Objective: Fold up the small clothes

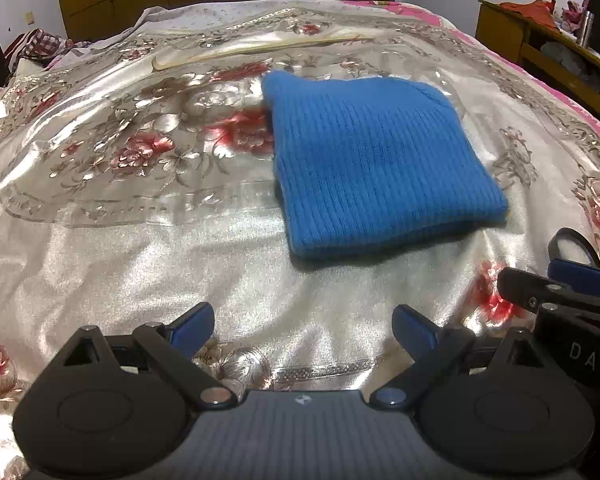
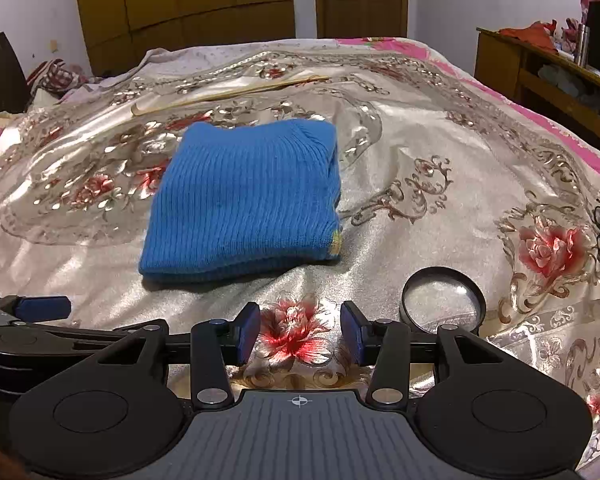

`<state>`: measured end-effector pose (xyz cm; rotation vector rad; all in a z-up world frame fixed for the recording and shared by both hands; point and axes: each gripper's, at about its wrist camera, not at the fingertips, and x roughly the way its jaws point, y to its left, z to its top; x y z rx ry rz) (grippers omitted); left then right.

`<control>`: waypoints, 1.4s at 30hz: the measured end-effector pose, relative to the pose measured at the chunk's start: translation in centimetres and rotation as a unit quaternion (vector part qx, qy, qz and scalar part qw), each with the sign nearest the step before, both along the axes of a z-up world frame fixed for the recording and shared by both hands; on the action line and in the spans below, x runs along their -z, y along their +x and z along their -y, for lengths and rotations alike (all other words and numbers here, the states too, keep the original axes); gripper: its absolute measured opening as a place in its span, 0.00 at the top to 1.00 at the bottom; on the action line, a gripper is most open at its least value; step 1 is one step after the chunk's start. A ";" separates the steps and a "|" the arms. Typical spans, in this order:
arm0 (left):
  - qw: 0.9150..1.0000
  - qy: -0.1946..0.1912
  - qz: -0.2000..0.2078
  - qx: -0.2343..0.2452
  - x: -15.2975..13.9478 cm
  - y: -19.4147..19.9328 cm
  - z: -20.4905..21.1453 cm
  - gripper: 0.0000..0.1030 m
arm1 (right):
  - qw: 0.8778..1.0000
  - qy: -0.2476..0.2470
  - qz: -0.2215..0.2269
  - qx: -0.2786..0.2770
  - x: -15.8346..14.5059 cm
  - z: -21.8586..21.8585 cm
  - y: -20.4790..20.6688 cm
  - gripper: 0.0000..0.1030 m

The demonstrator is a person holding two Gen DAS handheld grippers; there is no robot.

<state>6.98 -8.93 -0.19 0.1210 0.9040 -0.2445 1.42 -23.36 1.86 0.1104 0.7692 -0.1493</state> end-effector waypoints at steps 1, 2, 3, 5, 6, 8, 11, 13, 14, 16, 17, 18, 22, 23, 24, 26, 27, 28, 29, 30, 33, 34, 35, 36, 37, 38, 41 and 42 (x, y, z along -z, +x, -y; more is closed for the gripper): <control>1.000 0.001 0.001 -0.001 0.0 0.0 0.0 0.02 | 1.000 0.000 0.000 0.001 0.0 0.0 0.0 0.57; 1.000 0.003 0.001 -0.001 0.0 0.0 0.1 0.02 | 1.000 -0.001 -0.001 0.001 0.1 0.0 0.0 0.57; 1.000 0.004 0.001 -0.001 0.0 0.0 0.1 0.02 | 1.000 -0.001 -0.001 0.001 0.1 0.0 0.0 0.57; 1.000 0.004 0.002 -0.001 0.0 0.0 0.1 0.02 | 1.000 -0.001 -0.001 0.002 0.1 0.0 0.0 0.57; 1.000 0.004 0.002 -0.001 0.0 0.0 0.1 0.02 | 1.000 -0.001 -0.001 0.001 0.1 0.1 0.0 0.57; 1.000 0.004 0.002 -0.001 0.0 0.0 0.1 0.03 | 1.000 -0.001 -0.002 0.001 0.1 0.1 0.0 0.57; 1.000 0.004 0.005 -0.003 -0.1 -0.2 0.1 0.03 | 1.000 0.002 -0.001 0.001 0.2 0.2 0.1 0.57; 1.000 0.005 0.007 -0.002 -0.1 -0.2 0.1 0.03 | 1.000 0.004 -0.001 0.002 0.2 0.1 0.0 0.57; 1.000 0.005 0.007 -0.003 -0.2 -0.2 0.1 0.03 | 1.000 0.003 -0.001 0.002 0.2 0.2 0.0 0.57; 1.000 0.006 0.008 -0.003 -0.1 -0.3 0.1 0.03 | 1.000 0.004 0.000 0.003 0.2 0.2 0.0 0.57; 1.000 0.006 0.007 -0.003 -0.1 -0.3 0.1 0.03 | 1.000 0.004 0.000 0.003 0.2 0.2 0.0 0.57; 1.000 0.005 0.007 -0.004 -0.1 -0.3 0.1 0.03 | 1.000 0.004 0.000 0.003 0.2 0.2 0.0 0.57; 1.000 0.005 0.006 -0.005 -0.1 -0.3 0.1 0.04 | 1.000 0.003 0.001 0.003 0.2 0.1 -0.1 0.57; 1.000 0.005 0.006 -0.005 -0.1 -0.3 0.1 0.04 | 1.000 0.004 0.000 0.003 0.2 0.1 -0.1 0.57; 1.000 0.005 0.005 -0.005 -0.1 -0.3 0.1 0.04 | 1.000 0.004 0.000 0.003 0.2 0.1 -0.1 0.57; 1.000 0.005 0.004 -0.006 -0.2 -0.3 0.1 0.04 | 1.000 0.004 0.000 0.003 0.2 0.2 -0.1 0.57; 1.000 0.005 0.005 -0.006 -0.2 -0.3 0.1 0.04 | 1.000 0.005 0.001 0.003 0.2 0.2 -0.1 0.57; 1.000 0.006 0.005 -0.006 -0.2 -0.3 0.1 0.04 | 1.000 0.005 0.001 0.003 0.2 0.2 -0.1 0.57; 1.000 0.007 0.005 -0.006 -0.2 -0.3 0.2 0.04 | 1.000 0.005 0.001 0.003 0.2 0.2 -0.1 0.57; 1.000 0.007 0.005 -0.007 -0.2 -0.3 0.2 0.04 | 1.000 0.004 0.001 0.003 0.2 0.2 -0.1 0.57; 1.000 0.008 0.005 -0.007 -0.2 -0.4 0.2 0.04 | 1.000 0.006 0.001 0.004 0.2 0.2 -0.1 0.57; 1.000 0.008 0.005 -0.007 -0.2 -0.4 0.2 0.04 | 1.000 0.008 0.001 0.004 0.3 0.2 -0.2 0.57; 1.000 0.009 0.005 -0.007 -0.2 -0.4 0.2 0.04 | 1.000 0.009 0.000 0.005 0.3 0.2 -0.2 0.57; 1.000 0.010 0.006 -0.007 -0.3 -0.4 0.3 0.04 | 1.000 0.009 0.000 0.006 0.3 0.2 -0.2 0.57; 1.000 0.011 0.006 -0.007 -0.3 -0.5 0.3 0.04 | 1.000 0.009 0.000 0.006 0.3 0.2 -0.2 0.57; 1.000 0.011 0.005 -0.007 -0.3 -0.5 0.3 0.04 | 1.000 0.010 0.000 0.007 0.3 0.2 -0.2 0.57; 1.000 0.011 0.006 -0.007 -0.3 -0.5 0.3 0.05 | 1.000 0.011 0.000 0.007 0.3 0.2 -0.2 0.57; 1.000 0.011 0.005 -0.007 -0.3 -0.5 0.3 0.05 | 1.000 0.011 0.000 0.007 0.4 0.3 -0.2 0.57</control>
